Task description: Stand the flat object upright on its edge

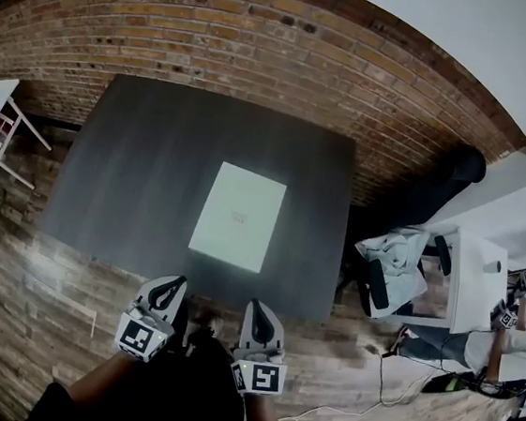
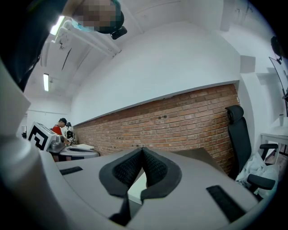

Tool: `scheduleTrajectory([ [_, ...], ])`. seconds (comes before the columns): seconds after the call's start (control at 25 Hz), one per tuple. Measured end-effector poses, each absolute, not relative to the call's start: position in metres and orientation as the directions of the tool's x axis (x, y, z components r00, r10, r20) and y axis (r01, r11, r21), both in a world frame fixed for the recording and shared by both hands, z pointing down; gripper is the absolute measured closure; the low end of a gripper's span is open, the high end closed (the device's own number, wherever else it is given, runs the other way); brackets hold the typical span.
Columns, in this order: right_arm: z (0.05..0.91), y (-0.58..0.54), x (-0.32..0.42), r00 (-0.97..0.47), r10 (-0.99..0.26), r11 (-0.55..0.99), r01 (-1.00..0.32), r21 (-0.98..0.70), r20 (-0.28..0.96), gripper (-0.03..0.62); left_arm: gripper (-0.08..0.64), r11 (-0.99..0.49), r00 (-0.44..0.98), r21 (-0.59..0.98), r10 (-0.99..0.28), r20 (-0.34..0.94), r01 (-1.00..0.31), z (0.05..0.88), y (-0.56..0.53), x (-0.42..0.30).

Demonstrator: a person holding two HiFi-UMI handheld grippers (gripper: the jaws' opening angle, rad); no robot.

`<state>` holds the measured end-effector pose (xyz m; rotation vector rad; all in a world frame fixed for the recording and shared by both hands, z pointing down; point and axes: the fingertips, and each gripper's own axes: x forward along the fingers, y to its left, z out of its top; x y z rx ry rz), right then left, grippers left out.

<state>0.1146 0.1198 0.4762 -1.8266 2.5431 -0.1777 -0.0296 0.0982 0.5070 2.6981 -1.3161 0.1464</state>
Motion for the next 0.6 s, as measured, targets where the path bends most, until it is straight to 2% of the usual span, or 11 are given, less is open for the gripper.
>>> scheduleTrajectory([
  [0.6, 0.538, 0.055, 0.102, -0.298, -0.939, 0.289, -0.955, -0.071, 0.175, 0.568, 0.526, -0.686, 0.684, 0.082, -0.694, 0.227, -0.723, 0.56, 0.034, -0.019],
])
